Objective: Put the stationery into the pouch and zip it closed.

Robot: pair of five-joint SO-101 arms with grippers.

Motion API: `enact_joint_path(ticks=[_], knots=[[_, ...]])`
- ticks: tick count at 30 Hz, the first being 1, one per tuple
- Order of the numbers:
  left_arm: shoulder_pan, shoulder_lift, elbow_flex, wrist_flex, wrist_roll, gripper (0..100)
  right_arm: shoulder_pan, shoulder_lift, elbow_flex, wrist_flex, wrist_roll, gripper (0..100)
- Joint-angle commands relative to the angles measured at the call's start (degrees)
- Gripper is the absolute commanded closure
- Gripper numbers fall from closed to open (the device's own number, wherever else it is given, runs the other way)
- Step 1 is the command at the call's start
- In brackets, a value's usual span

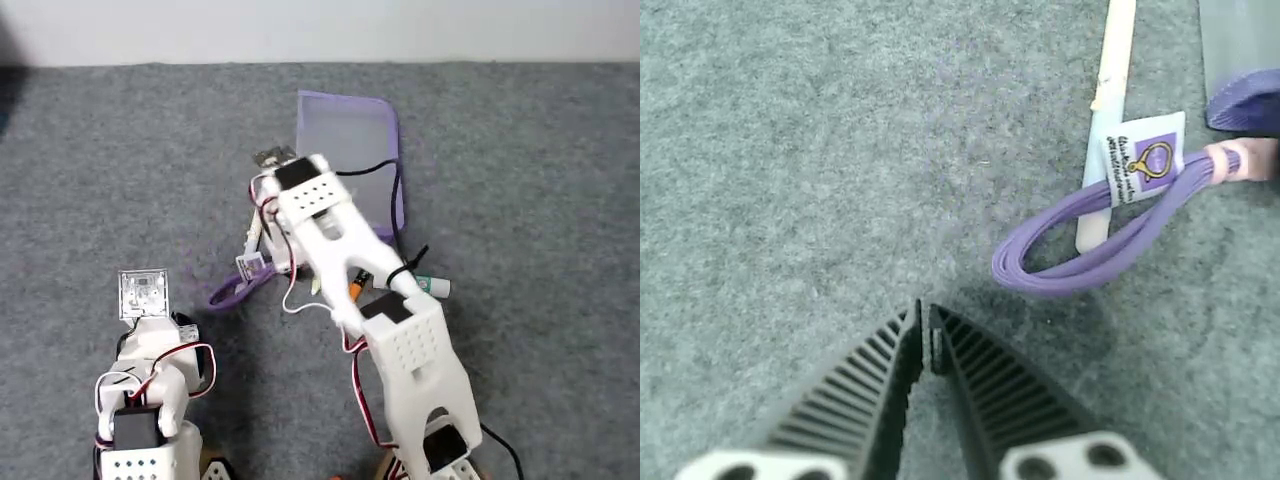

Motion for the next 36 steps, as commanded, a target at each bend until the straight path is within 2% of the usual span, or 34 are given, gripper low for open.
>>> enact_joint_path(ticks=[1, 5, 9, 14, 18, 28, 36], knots=[[0.0, -0.4, -0.6, -0.5, -0.3, 98, 1.5, -1.5, -5.4, 7.1, 1.8, 89.8], [0.0, -0.4, -0.6, -0.5, -0.3, 98, 2.4, -3.1, -8.1, 8.2, 0.9, 89.7], [0.0, -0.4, -0.6, -0.5, -0.3, 98, 0.6, -6.6, -8.4, 8.0, -7.0, 88.7], [0.0, -0.4, -0.6, -0.5, -0.3, 98, -1.8, -7.3, -8.3, 7.5, -20.1, 74.0], [0.0, -0.4, -0.6, -0.5, -0.3, 98, -2.5, -5.6, -8.3, 2.9, -28.5, 63.6], [0.0, -0.4, -0.6, -0.5, -0.3, 98, -4.6, 0.9, -8.3, -7.4, -36.7, 72.6], [0.0, -0.4, -0.6, -0.5, -0.3, 98, -6.3, 5.7, -8.3, -8.3, -41.0, 73.2]])
